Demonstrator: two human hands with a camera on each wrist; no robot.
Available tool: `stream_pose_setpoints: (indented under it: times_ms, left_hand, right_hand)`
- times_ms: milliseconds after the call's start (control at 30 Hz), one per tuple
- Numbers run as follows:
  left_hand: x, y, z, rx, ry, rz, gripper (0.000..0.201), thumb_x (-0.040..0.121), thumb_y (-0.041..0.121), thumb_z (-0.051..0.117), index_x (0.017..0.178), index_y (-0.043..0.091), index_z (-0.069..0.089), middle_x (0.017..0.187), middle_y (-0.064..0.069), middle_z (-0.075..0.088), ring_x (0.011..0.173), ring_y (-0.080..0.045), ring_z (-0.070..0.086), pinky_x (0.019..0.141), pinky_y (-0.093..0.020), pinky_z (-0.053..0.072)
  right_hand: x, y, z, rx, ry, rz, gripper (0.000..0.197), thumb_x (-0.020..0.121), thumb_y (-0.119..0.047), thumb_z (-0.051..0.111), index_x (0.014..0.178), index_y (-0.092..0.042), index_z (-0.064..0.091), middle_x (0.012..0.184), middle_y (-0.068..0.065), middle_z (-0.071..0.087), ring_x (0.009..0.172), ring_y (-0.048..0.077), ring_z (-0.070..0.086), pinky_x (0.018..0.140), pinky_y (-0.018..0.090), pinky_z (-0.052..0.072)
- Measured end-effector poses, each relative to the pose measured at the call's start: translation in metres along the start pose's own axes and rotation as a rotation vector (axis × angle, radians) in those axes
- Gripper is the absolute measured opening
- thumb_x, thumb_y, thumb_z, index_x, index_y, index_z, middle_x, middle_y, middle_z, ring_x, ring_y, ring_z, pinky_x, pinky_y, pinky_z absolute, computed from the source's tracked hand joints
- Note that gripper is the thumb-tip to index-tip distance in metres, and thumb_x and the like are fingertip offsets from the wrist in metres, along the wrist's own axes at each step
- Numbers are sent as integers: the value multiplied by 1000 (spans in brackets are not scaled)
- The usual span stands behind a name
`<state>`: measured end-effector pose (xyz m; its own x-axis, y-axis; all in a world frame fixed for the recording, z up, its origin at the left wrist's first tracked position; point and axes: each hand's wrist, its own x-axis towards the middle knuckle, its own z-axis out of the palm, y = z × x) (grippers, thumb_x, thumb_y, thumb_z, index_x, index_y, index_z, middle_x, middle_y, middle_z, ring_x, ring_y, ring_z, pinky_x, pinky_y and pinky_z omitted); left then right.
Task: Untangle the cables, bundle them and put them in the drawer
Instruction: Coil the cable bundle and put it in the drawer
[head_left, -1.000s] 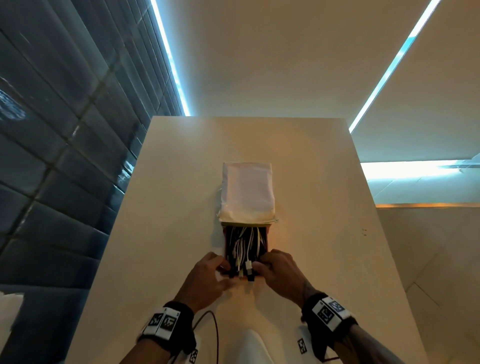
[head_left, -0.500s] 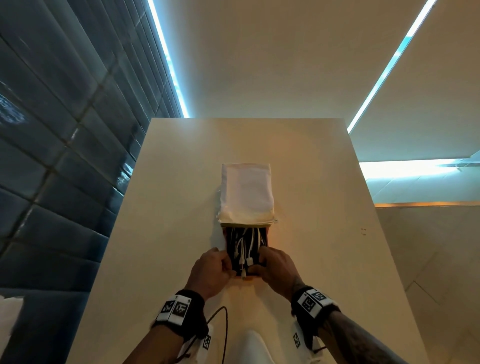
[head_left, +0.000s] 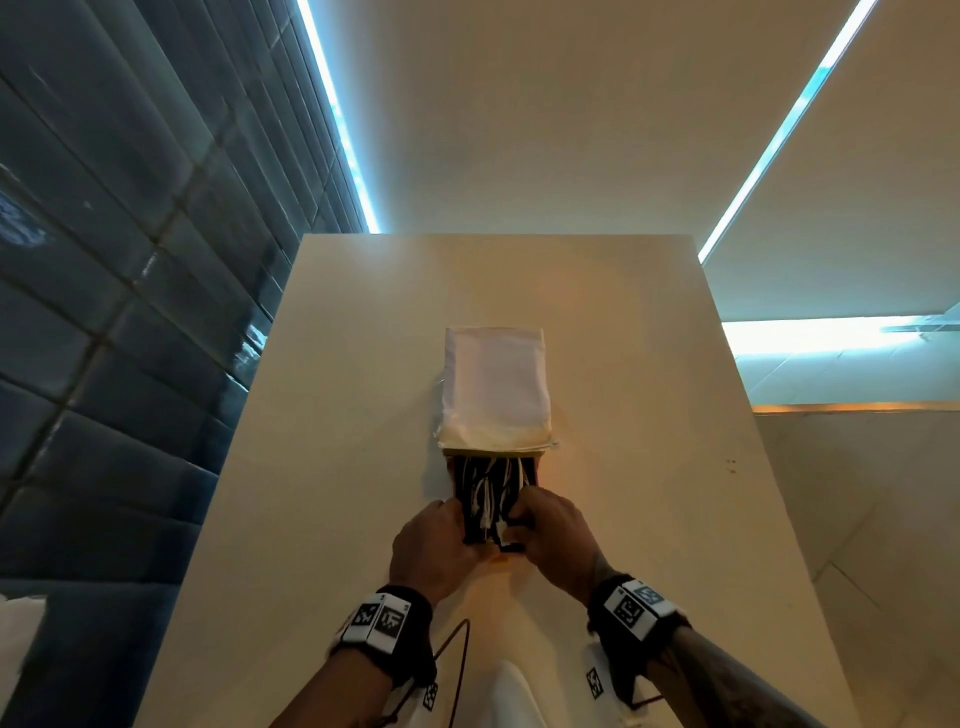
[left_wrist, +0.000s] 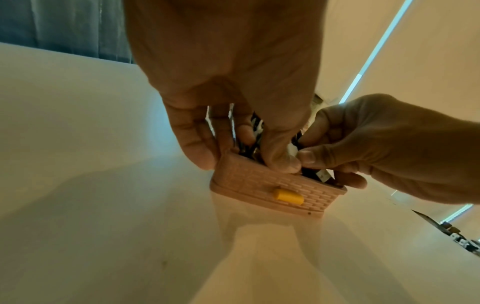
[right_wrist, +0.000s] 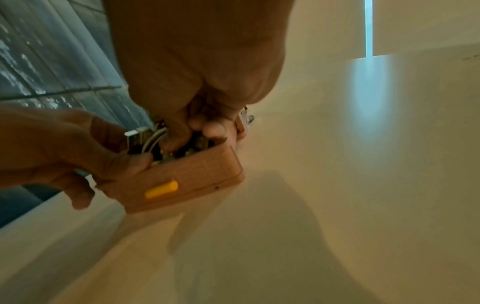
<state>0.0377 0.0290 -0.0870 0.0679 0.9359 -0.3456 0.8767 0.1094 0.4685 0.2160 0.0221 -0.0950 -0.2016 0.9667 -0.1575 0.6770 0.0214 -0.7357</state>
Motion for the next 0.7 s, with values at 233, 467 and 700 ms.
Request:
stream_pose_setpoints:
  times_ms: [233, 467, 700]
  left_hand:
    - [7, 5, 1, 114, -17, -25, 42, 71, 53, 71, 101, 23, 66, 99, -2, 70, 89, -26, 67, 71, -33, 54]
    - [16, -9, -24, -189, -375, -71, 33, 73, 44, 78, 83, 22, 56, 86, 3, 63, 75, -11, 58, 63, -28, 48]
    - [5, -5, -5, -177, -99, -130, 43, 69, 55, 77, 69, 26, 45, 70, 6, 56, 65, -13, 56, 50, -26, 36]
  right_hand:
    - [-13, 9, 9, -178, 79, -66, 17, 73, -17, 73, 76, -18, 56, 94, -1, 52, 71, 13, 45, 49, 26, 40]
    - [-3, 2, -12, -76, -76, 106, 27, 88, -39, 63, 76, -16, 69, 89, -2, 51, 80, 16, 51, 69, 27, 42]
    - [7, 1, 6, -37, 11, 405, 39, 77, -54, 69, 76, -16, 58, 85, 1, 55, 76, 20, 53, 60, 31, 41]
